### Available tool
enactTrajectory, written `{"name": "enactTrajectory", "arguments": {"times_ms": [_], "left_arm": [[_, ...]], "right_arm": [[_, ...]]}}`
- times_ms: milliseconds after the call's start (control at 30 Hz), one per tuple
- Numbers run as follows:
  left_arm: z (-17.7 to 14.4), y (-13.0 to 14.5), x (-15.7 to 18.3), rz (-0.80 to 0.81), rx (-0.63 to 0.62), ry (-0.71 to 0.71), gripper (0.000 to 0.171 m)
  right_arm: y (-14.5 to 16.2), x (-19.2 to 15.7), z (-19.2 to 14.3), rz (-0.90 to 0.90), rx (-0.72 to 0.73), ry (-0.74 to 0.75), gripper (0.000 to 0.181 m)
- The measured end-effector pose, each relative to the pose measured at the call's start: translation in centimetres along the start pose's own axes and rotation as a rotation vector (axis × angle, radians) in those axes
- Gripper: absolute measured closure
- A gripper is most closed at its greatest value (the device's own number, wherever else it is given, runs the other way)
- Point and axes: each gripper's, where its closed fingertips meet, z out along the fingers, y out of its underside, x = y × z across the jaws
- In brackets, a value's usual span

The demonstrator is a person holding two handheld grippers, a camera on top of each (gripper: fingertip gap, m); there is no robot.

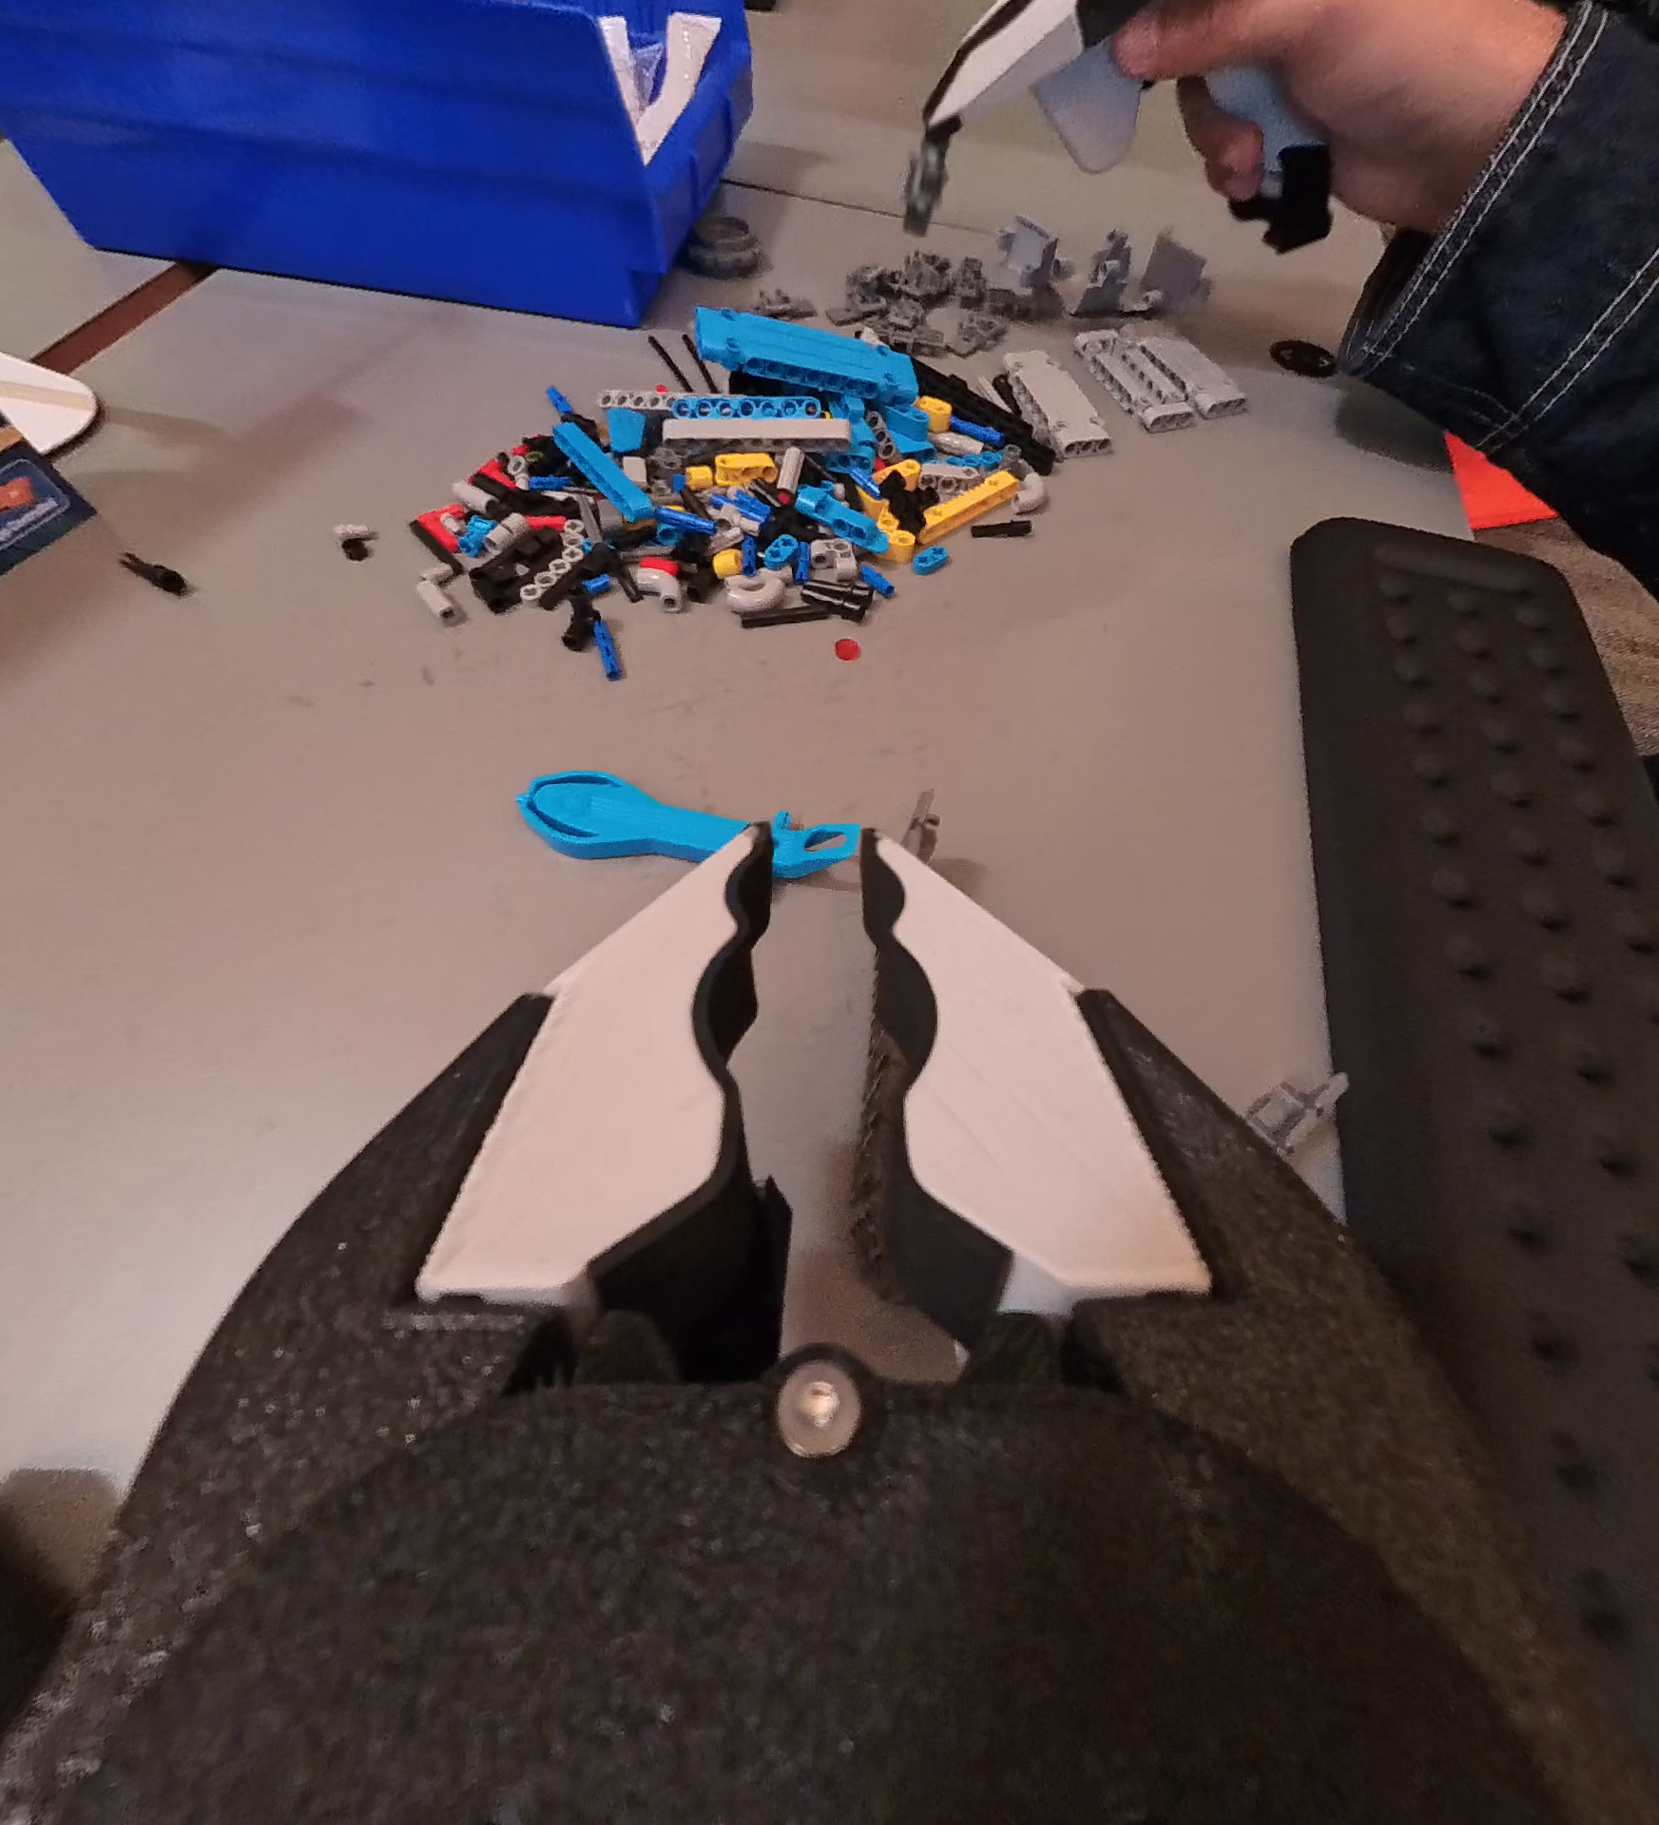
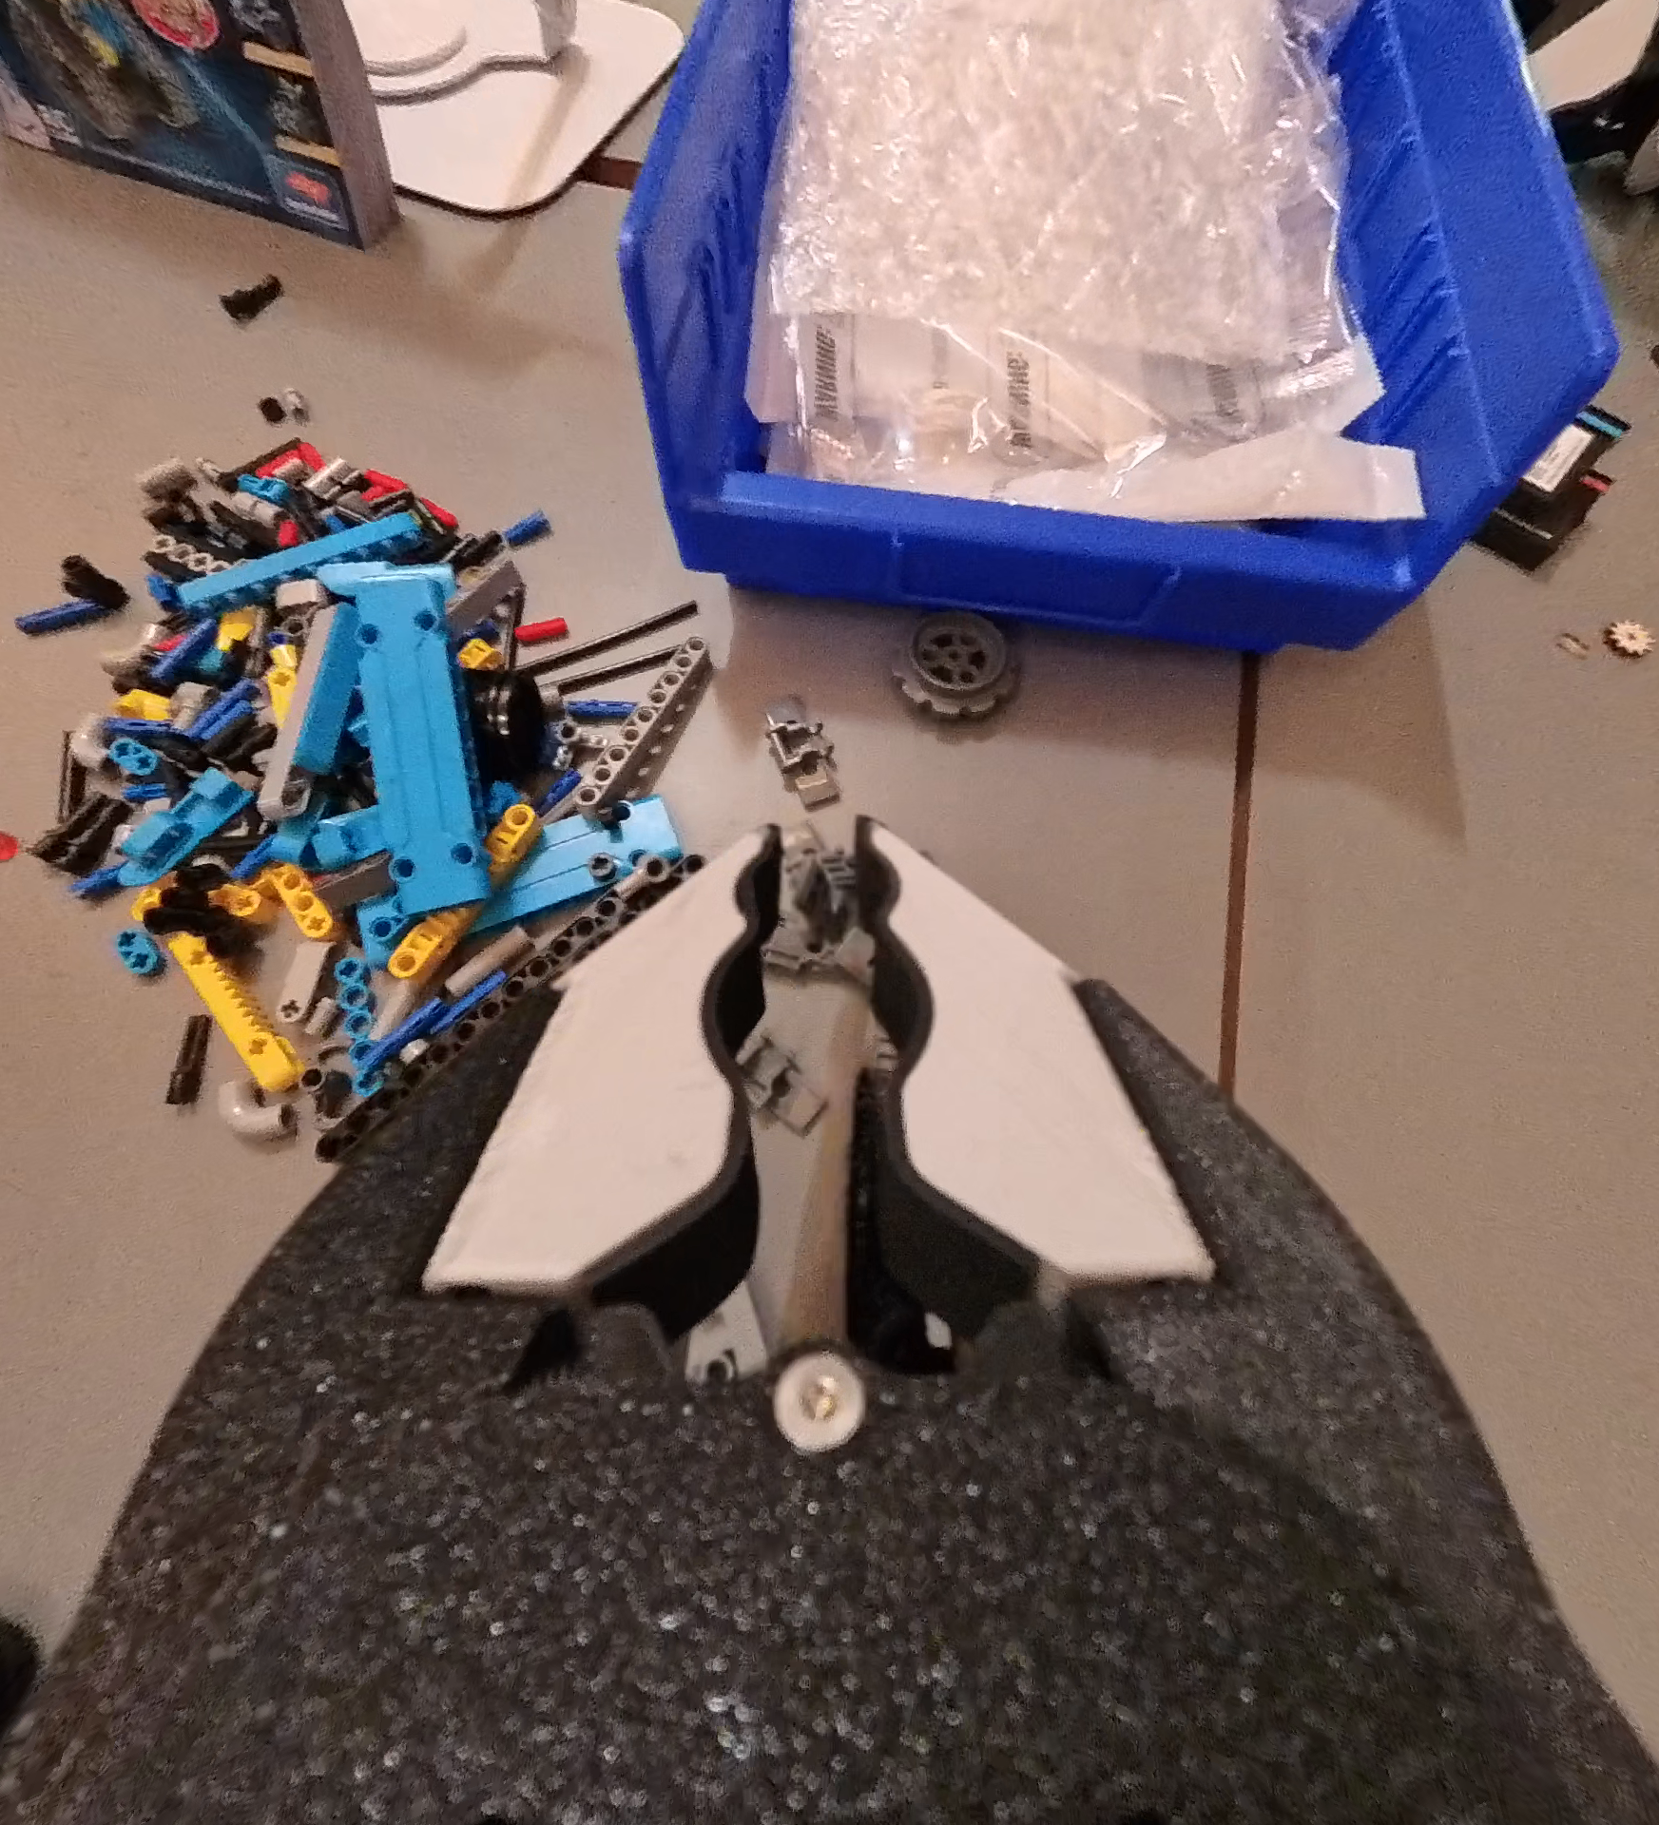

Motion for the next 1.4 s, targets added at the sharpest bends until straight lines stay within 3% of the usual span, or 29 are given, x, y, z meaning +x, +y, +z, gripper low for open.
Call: {"name": "enactTrajectory", "arguments": {"times_ms": [133, 200, 300, 367, 433, 500, 633, 800, 1000, 1167, 1400], "left_arm": [[0.0, 1.1, 0.4, 0.033, -0.059, 0.024, 0.155], [0.0, 1.7, 0.8, 0.052, -0.092, 0.046, 0.155], [0.2, 1.8, 1.7, 0.047, -0.090, 0.103, 0.155], [0.4, 1.8, 2.1, 0.049, -0.091, 0.122, 0.155], [0.4, 1.7, 2.3, 0.046, -0.081, 0.132, 0.155], [0.7, 1.3, 2.3, 0.039, -0.071, 0.144, 0.155], [1.6, 1.4, 2.0, 0.062, -0.128, 0.150, 0.157], [2.8, 2.3, 2.5, 0.112, -0.189, 0.206, 0.160], [3.4, 2.2, 2.1, 0.102, -0.153, 0.226, 0.170], [4.0, 1.9, 1.9, -0.021, -0.143, 0.158, 0.171], [4.0, 1.9, 3.0, -0.049, -0.142, 0.080, 0.170]], "right_arm": [[0.2, -0.2, 0.3, 0.061, 0.000, -0.021, 0.151], [-1.5, -3.1, -0.4, 0.047, 0.074, -0.103, 0.151], [-4.2, -15.6, -1.2, -0.109, 0.177, -0.503, 0.150], [-3.0, -24.7, -1.4, -0.276, 0.144, -0.750, 0.146], [-0.6, -30.6, -0.3, -0.426, 0.075, -0.842, 0.146], [1.2, -33.1, 1.7, -0.536, 0.014, -0.812, 0.148], [1.1, -33.6, 2.3, -0.561, 0.014, -0.807, 0.166], [0.8, -33.7, 2.2, -0.524, 0.012, -0.850, 0.167], [1.6, -33.8, 3.0, -0.585, -0.025, -0.821, 0.180], [1.7, -32.9, 3.0, -0.578, -0.022, -0.711, 0.180], [2.4, -32.9, 2.1, -0.486, 0.005, -0.748, 0.181]]}}
